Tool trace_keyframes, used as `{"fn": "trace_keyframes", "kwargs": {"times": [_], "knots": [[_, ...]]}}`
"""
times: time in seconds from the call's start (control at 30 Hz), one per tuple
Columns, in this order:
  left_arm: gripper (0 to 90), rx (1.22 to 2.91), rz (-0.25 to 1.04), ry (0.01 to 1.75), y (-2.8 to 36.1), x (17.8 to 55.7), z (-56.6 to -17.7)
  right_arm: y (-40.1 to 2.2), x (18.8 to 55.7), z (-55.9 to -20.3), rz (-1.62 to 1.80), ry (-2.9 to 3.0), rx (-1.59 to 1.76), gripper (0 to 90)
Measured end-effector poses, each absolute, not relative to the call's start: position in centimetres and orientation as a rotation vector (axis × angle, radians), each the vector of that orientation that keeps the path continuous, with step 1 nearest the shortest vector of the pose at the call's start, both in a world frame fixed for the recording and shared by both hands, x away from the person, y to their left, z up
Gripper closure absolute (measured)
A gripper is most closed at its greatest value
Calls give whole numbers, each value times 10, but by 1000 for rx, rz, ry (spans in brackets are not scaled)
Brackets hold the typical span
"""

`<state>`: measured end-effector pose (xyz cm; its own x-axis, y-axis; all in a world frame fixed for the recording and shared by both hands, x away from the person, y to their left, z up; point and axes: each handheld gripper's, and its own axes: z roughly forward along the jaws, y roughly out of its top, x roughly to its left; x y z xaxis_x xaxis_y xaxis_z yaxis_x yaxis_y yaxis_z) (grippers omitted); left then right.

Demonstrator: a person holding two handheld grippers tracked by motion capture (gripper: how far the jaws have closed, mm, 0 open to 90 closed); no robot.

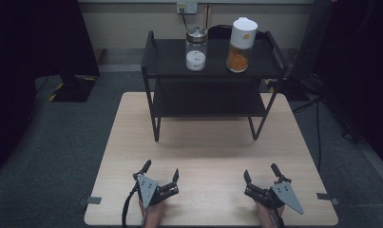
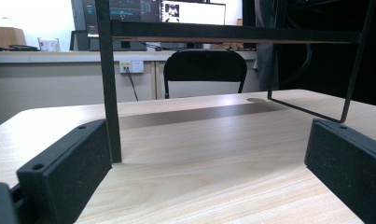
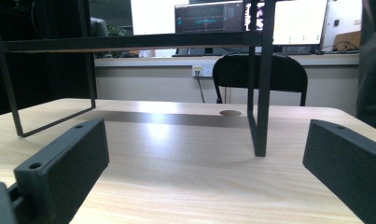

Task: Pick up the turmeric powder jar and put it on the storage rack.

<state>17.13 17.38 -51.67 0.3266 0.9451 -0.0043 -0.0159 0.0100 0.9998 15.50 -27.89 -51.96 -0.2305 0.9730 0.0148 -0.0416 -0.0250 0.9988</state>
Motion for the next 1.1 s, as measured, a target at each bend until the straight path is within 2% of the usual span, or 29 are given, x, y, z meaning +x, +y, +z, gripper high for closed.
{"fn": "trace_keyframes", "kwargs": {"times": [1.1], "knots": [[1,1334,963,948,175,170,-517,-268,155,-516,1347,1326,1098,0]]}}
